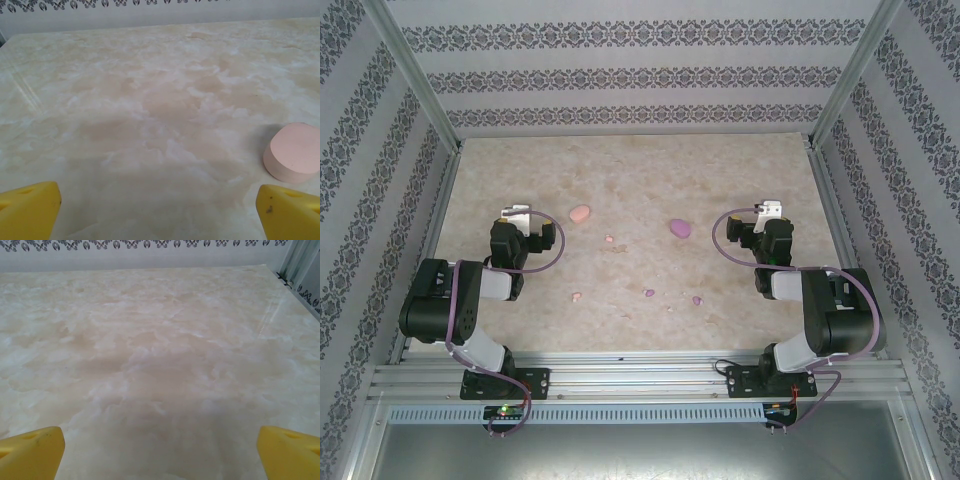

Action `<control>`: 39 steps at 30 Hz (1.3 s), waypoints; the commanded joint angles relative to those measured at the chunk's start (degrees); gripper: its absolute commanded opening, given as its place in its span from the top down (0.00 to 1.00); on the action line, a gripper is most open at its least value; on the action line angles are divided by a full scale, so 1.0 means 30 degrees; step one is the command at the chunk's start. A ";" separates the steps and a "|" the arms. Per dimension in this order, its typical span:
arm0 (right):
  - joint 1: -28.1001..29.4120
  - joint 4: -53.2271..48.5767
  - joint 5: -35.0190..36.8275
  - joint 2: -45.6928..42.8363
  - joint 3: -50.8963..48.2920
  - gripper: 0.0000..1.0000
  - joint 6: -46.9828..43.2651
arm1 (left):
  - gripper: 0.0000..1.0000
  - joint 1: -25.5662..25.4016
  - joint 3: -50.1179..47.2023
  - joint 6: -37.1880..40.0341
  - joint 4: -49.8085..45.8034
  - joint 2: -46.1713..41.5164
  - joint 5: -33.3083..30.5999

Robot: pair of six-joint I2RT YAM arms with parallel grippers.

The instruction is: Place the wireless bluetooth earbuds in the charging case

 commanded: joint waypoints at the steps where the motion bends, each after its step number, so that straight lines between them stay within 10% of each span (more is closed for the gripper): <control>1: 0.0223 0.0820 -0.0360 0.0095 0.0050 0.02 -0.0373 | 0.00 0.0110 -0.0051 -0.0218 -0.0145 -0.0143 0.0199; 25: 0.0223 0.0164 0.0074 -0.0189 0.0285 0.02 -0.0206 | 0.00 0.0106 -0.0094 -0.0397 -0.0077 -0.0150 -0.0337; 33: 0.0504 -1.0500 -0.0338 -0.2762 0.4718 0.02 0.0347 | 0.00 0.0107 -0.0335 -0.0546 -0.2026 -0.3124 -0.0815; 39: 0.1469 -1.9397 -0.2186 -0.0589 1.0609 0.03 0.1775 | 0.00 0.0124 0.1675 -0.2419 -0.9482 -0.7321 -0.1129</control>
